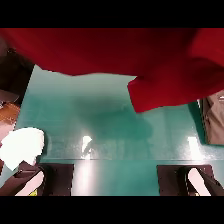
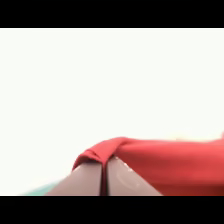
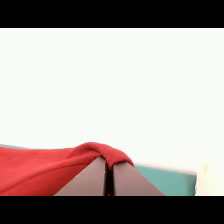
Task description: Fold the shirts.
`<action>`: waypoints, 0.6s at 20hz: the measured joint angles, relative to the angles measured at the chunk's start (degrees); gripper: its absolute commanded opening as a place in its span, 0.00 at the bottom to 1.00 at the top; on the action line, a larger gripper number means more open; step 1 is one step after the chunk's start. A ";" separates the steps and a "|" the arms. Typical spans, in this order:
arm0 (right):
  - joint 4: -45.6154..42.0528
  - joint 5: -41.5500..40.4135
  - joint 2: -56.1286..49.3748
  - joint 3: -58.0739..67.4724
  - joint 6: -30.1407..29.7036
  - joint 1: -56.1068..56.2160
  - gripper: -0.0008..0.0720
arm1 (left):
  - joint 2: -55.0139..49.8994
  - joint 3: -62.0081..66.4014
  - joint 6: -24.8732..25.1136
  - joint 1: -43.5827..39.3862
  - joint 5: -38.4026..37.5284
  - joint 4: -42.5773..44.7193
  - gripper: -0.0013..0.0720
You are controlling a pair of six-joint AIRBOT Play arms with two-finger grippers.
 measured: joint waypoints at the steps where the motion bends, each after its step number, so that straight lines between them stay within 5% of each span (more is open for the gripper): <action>1: -0.42 0.90 -0.33 3.28 0.52 -0.02 0.03 | 1.18 1.44 0.00 0.00 0.61 0.02 0.05; 8: -11.30 4.66 4.92 4.20 3.52 -0.07 0.03 | 7.72 4.00 -2.14 0.00 0.85 -0.33 0.05; 12: -14.01 9.55 4.09 0.52 4.42 -0.07 0.03 | 8.24 -6.34 -4.87 0.00 -3.56 1.20 0.05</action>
